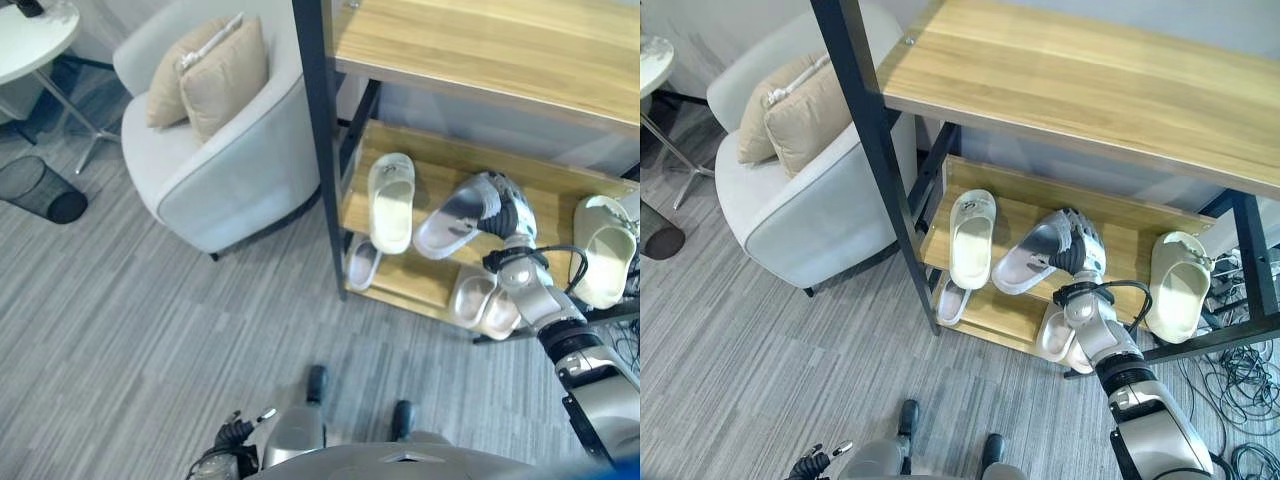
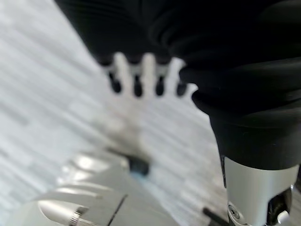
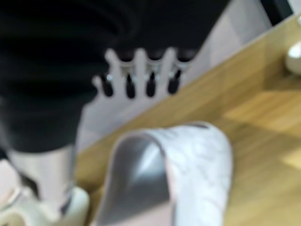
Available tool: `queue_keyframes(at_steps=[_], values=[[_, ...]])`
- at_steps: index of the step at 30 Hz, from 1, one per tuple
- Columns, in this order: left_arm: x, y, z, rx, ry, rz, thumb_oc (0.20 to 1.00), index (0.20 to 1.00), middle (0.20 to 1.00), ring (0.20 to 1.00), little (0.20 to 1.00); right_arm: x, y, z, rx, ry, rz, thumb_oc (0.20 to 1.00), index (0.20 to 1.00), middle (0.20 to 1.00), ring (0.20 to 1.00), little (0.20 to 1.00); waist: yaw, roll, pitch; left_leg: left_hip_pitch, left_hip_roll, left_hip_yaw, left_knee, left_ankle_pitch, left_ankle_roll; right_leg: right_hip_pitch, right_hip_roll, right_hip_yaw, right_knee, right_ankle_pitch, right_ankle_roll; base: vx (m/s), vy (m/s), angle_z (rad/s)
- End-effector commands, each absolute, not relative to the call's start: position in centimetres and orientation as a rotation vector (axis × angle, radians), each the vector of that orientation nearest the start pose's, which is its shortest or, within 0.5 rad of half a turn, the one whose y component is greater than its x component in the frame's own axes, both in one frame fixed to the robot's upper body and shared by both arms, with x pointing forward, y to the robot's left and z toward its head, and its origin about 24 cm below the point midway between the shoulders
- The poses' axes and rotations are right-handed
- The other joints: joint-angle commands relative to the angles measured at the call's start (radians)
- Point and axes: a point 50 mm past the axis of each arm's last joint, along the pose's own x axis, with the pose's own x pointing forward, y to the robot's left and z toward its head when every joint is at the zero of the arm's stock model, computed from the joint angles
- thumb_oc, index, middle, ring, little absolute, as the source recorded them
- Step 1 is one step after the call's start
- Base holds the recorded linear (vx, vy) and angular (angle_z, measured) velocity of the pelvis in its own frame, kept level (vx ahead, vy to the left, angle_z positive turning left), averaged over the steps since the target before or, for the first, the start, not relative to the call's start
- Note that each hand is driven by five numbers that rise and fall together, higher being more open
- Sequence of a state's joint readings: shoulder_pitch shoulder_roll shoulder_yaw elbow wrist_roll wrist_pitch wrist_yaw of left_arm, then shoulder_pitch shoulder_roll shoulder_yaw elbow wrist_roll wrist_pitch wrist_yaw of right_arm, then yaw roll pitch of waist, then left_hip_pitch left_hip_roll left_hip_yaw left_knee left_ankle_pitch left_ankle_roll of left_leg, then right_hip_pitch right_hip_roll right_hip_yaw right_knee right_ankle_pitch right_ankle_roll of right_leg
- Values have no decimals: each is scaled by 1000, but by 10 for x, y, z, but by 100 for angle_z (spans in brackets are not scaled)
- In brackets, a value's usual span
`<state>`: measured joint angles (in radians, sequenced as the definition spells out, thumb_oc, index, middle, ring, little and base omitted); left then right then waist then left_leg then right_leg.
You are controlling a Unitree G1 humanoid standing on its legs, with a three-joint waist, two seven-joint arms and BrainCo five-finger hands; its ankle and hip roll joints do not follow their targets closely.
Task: Arrange the slippers neatly on the shoe rack.
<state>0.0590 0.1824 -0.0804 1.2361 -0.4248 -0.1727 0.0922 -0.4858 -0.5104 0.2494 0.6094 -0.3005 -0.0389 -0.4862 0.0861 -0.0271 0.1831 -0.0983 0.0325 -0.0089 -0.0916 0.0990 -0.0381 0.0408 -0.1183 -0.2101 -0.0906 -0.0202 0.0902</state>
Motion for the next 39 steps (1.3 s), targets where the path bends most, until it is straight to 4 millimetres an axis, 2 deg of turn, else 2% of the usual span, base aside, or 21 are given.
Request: queue_keyframes(at_steps=[1, 4, 7, 15, 19, 25, 26, 27, 28, 29, 36, 37, 39], values=[[84, 225, -162, -53, 1072, 406, 1000, 1000, 1000, 1000, 1000, 344, -247, 112, -862, -225, -463, 1000, 1000, 1000, 1000, 1000, 12, -2, -23, -35, 38, 14, 4, -37, -40, -40, -57, 7, 22, 22, 62, 0, 0, 0], [86, 221, -162, -56, 1062, 396, 1000, 1000, 1000, 1000, 1000, 343, -255, 115, -861, -231, -521, 1000, 1000, 1000, 1000, 1000, 14, 5, -12, -53, 34, 10, 4, -34, -40, -59, -61, 6, 31, 22, 62, 0, 0, 0], [92, 219, -161, -55, 1041, 384, 1000, 1000, 1000, 1000, 1000, 346, -260, 116, -782, -209, -580, 1000, 1000, 1000, 1000, 1000, 20, 18, 11, -89, 29, 6, 4, -21, -42, -96, -66, 8, 39, 30, 63, -11, 2, 0], [96, 215, -160, -61, 1024, 367, 1000, 1000, 1000, 1000, 1000, 350, -270, 126, -761, -206, -618, 1000, 1000, 1000, 1000, 1000, 35, 33, 33, -130, 22, -1, 4, -11, -45, -136, -69, 15, 38, 42, 64, 0, 0, 0], [100, 213, -159, -75, 1007, 366, 1000, 1000, 1000, 1000, 1000, 357, -270, 129, -725, -194, -623, 1000, 1000, 1000, 1000, 1000, 41, 32, 41, -145, 20, 3, 4, -8, -48, -149, -70, 20, 28, 50, 66, -1, 1, -1], [93, 217, -160, -61, 1024, 366, 1000, 1000, 1000, 1000, 1000, 362, -281, 135, -726, -163, -649, 1000, 1000, 1000, 1000, 1000, 54, 25, 31, -135, 17, 1, 4, -17, -46, -128, -73, 15, 13, 47, 68, 39, -11, -2], [90, 218, -161, -48, 1034, 362, 1000, 1000, 1000, 1000, 1000, 365, -287, 138, -724, -137, -660, 680, 680, 680, 680, 680, 57, 24, 26, -135, 14, -1, 4, -18, -46, -124, -75, 11, 10, 47, 69, 30, -8, 2], [89, 219, -161, -45, 1038, 362, 1000, 1000, 1000, 1000, 1000, 366, -287, 136, -729, -121, -655, 517, 517, 517, 517, 517, 59, 22, 24, -135, 14, -2, 4, -19, -46, -123, -75, 9, 10, 47, 69, 0, 0, 0], [89, 219, -161, -46, 1038, 362, 1000, 1000, 1000, 1000, 1000, 366, -287, 136, -729, -122, -655, 464, 464, 464, 464, 464, 58, 23, 25, -135, 14, -2, 4, -19, -46, -123, -75, 9, 10, 47, 69, 0, 0, 0], [89, 219, -161, -43, 1039, 362, 1000, 1000, 1000, 1000, 1000, 367, -287, 133, -733, -104, -650, 216, 216, 216, 216, 216, 60, 21, 22, -134, 14, -2, 4, -20, -46, -120, -75, 7, 9, 46, 69, 18, 1, 3], [88, 221, -161, -42, 1046, 365, 1000, 1000, 1000, 1000, 1000, 366, -284, 116, -766, -30, -607, 200, 200, 200, 200, 200, 61, 12, 12, -127, 12, -7, 4, -25, -44, -107, -75, 0, 8, 42, 71, 24, 3, 2], [116, 221, -156, -90, 1000, 371, 1000, 1000, 1000, 1000, 1000, 369, -269, 111, -786, -32, -554, 200, 200, 200, 200, 200, 37, 7, 7, -121, 13, -3, 4, -31, -43, -109, -75, 5, 8, 44, 74, 26, 22, 5], [109, 216, -158, -93, 1016, 359, 1000, 1000, 1000, 1000, 1000, 367, -269, 104, -792, -7, -567, 200, 200, 200, 200, 200, 38, 5, 2, -122, 13, -3, 4, -32, -42, -110, -74, 4, 6, 45, 74, 17, 9, -1]])
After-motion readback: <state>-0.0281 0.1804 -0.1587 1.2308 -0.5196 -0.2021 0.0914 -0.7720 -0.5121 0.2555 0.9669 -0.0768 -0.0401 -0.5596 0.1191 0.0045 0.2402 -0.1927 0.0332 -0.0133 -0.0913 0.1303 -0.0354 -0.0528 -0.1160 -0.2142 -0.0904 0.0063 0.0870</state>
